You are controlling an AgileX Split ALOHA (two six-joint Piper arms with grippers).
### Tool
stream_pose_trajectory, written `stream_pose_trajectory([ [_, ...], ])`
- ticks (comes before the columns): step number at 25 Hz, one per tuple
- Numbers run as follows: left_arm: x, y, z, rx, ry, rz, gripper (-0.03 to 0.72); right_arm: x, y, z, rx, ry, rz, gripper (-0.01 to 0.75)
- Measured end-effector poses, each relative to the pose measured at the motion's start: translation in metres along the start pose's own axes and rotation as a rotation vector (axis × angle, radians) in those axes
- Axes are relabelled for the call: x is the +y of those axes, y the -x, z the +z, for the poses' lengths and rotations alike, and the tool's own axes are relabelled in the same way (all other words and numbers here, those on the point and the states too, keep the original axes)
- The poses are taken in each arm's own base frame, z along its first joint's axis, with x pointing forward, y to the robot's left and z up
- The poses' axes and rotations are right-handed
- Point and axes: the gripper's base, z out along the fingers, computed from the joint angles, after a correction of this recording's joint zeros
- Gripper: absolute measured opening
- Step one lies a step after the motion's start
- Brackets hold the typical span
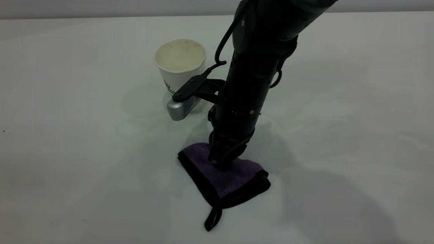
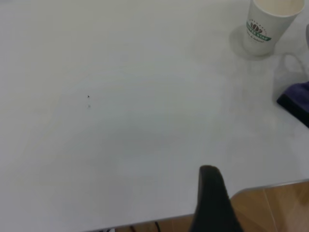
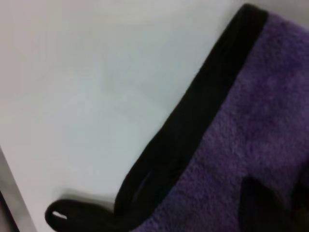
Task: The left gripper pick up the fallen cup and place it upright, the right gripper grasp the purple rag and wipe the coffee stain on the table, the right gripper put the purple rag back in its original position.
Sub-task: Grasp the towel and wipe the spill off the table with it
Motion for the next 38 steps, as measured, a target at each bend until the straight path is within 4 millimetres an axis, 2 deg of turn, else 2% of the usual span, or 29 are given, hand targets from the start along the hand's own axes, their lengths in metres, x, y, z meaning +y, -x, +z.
stream_pose_trajectory([
  [2,0.000,0.000,0.000,0.000,0.000,0.000,0.548,-0.006,-0.002,-0.001,-0.012,-0.015,0.042,0.062],
  [5,0.000,0.000,0.000,0.000,0.000,0.000,0.548,-0.026,-0.006,-0.007,-0.048,-0.068,0.109,0.062],
  [10,0.000,0.000,0.000,0.000,0.000,0.000,0.548,-0.075,-0.024,-0.024,-0.114,-0.193,0.210,0.065],
  [18,0.000,0.000,0.000,0.000,0.000,0.000,0.548,-0.150,-0.083,-0.056,-0.122,-0.285,0.363,0.076],
  [22,0.000,0.000,0.000,0.000,0.000,0.000,0.548,-0.176,-0.117,-0.070,-0.126,-0.291,0.498,0.096],
  [26,0.000,0.000,0.000,0.000,0.000,0.000,0.548,-0.187,-0.135,-0.078,-0.126,-0.284,0.596,0.167],
  [32,0.000,0.000,0.000,0.000,0.000,0.000,0.548,-0.184,-0.134,-0.087,-0.114,-0.271,0.589,0.395],
  [35,0.000,0.000,0.000,0.000,0.000,0.000,0.548,-0.178,-0.129,-0.106,-0.107,-0.232,0.588,0.471],
  [38,0.000,0.000,0.000,0.000,0.000,0.001,0.548,-0.169,-0.118,-0.140,-0.138,-0.206,0.583,0.491],
])
